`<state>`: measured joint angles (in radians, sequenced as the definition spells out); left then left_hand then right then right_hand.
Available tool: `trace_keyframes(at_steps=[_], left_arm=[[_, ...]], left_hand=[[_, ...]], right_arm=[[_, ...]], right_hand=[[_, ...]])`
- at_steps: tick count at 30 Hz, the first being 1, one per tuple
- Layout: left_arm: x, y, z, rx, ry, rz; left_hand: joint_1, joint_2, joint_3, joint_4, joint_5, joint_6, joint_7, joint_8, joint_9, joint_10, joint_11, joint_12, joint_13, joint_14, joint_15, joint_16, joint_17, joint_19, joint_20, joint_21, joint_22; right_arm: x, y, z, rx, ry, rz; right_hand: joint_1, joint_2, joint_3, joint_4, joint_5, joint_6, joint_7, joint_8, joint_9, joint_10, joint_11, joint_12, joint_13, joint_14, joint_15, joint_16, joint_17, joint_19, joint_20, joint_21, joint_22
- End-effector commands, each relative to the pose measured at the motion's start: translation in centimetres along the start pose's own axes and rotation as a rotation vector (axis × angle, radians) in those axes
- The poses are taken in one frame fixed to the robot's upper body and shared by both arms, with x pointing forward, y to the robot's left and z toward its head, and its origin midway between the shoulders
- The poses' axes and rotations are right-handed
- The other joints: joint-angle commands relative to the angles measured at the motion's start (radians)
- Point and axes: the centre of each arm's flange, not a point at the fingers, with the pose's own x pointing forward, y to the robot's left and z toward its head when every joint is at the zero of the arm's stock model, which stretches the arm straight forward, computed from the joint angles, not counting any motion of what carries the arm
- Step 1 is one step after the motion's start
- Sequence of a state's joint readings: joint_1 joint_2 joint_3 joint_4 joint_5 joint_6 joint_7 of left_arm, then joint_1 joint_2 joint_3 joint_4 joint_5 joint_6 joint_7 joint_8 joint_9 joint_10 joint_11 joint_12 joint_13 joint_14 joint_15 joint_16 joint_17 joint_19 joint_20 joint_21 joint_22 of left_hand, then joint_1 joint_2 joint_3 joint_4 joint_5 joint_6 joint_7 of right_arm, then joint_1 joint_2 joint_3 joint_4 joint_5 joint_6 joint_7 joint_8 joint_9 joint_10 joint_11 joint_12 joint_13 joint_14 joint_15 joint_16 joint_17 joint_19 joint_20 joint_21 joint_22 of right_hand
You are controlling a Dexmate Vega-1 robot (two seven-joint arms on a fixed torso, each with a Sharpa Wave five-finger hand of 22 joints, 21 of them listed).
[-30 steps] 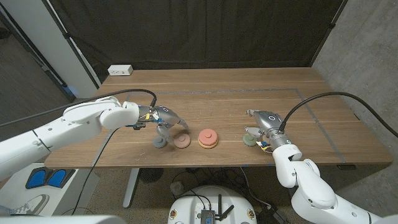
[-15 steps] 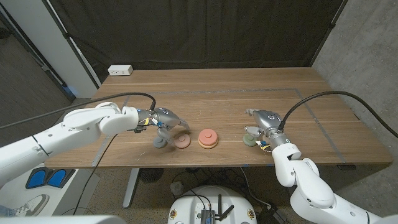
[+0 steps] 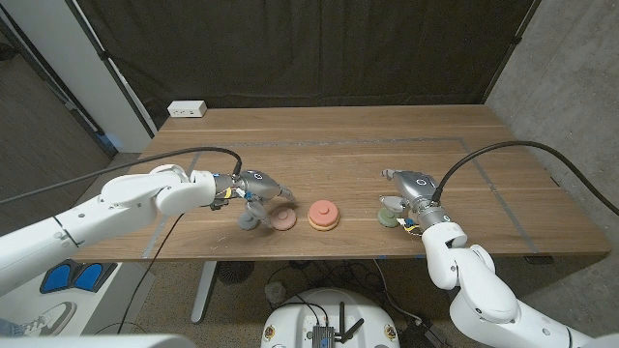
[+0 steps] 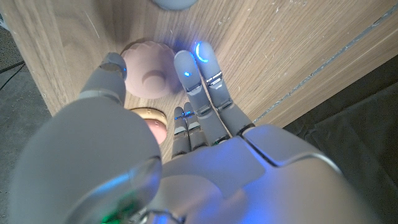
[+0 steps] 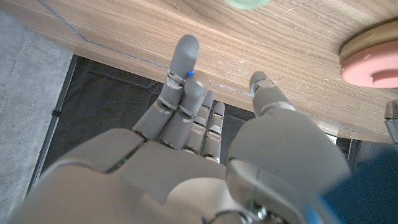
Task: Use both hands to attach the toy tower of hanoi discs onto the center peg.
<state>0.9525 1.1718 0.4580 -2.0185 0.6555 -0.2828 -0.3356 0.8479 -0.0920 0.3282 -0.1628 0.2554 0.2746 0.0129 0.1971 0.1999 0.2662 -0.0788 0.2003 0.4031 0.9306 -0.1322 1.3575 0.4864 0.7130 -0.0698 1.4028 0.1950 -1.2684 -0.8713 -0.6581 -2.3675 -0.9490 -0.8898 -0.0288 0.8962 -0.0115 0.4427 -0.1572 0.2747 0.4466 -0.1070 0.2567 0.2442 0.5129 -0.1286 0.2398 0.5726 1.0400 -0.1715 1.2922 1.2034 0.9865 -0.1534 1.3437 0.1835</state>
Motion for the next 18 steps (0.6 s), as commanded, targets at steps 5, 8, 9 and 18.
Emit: trace_keyframes(at_steps=[5, 8, 9, 18], left_arm=[[0.0, -1.1, 0.2, -0.028, -0.002, 0.017], [-0.1, -1.4, 0.4, -0.024, -0.001, 0.016], [0.0, -1.5, 0.4, -0.028, -0.002, 0.015], [-0.1, -2.2, 0.7, -0.029, 0.006, 0.045]], left_hand=[[0.012, 0.005, -0.003, 0.002, 0.007, 0.019, -0.001, 0.006, 0.0, 0.013, 0.0, 0.011, 0.0, 0.002, -0.085, 0.006, -0.002, 0.0, -0.121, 0.012, 0.002], [0.013, 0.005, -0.004, 0.002, 0.007, 0.022, -0.003, 0.007, 0.0, 0.016, -0.001, 0.012, -0.001, 0.002, -0.085, 0.006, -0.004, 0.0, -0.121, 0.013, 0.002], [0.013, 0.005, -0.004, 0.002, 0.007, 0.023, -0.004, 0.008, 0.0, 0.017, -0.001, 0.013, -0.001, 0.002, -0.085, 0.007, -0.004, 0.0, -0.121, 0.013, 0.002], [0.017, 0.008, -0.004, 0.002, 0.008, 0.036, -0.007, 0.011, 0.0, 0.03, -0.004, 0.017, -0.003, 0.003, -0.085, 0.009, -0.008, -0.002, -0.119, 0.016, 0.002]], right_arm=[[0.3, 0.0, 0.3, 0.001, -0.003, 0.004], [0.4, 0.0, 0.4, 0.0, -0.006, 0.004], [0.4, 0.0, 0.4, 0.0, -0.005, 0.005], [0.4, 0.2, 0.3, 0.0, -0.003, 0.01]], right_hand=[[0.001, -0.002, 0.008, -0.002, 0.004, 0.006, 0.001, 0.0, 0.005, 0.008, 0.005, -0.007, 0.007, -0.001, -0.047, -0.003, 0.0, -0.004, -0.064, 0.006, 0.002], [0.001, -0.002, 0.008, -0.002, 0.004, 0.006, 0.001, -0.001, 0.006, 0.007, 0.005, -0.008, 0.008, 0.002, -0.047, 0.0, 0.004, -0.004, -0.064, 0.006, 0.002], [0.001, -0.002, 0.008, -0.002, 0.005, 0.005, 0.001, -0.001, 0.006, 0.008, 0.006, -0.008, 0.009, -0.001, -0.047, -0.005, -0.001, -0.004, -0.064, 0.007, 0.002], [0.001, -0.002, 0.009, -0.002, 0.005, 0.005, 0.002, -0.003, 0.006, 0.01, 0.005, -0.008, 0.012, 0.001, -0.047, -0.005, 0.001, -0.005, -0.064, 0.007, 0.002]])
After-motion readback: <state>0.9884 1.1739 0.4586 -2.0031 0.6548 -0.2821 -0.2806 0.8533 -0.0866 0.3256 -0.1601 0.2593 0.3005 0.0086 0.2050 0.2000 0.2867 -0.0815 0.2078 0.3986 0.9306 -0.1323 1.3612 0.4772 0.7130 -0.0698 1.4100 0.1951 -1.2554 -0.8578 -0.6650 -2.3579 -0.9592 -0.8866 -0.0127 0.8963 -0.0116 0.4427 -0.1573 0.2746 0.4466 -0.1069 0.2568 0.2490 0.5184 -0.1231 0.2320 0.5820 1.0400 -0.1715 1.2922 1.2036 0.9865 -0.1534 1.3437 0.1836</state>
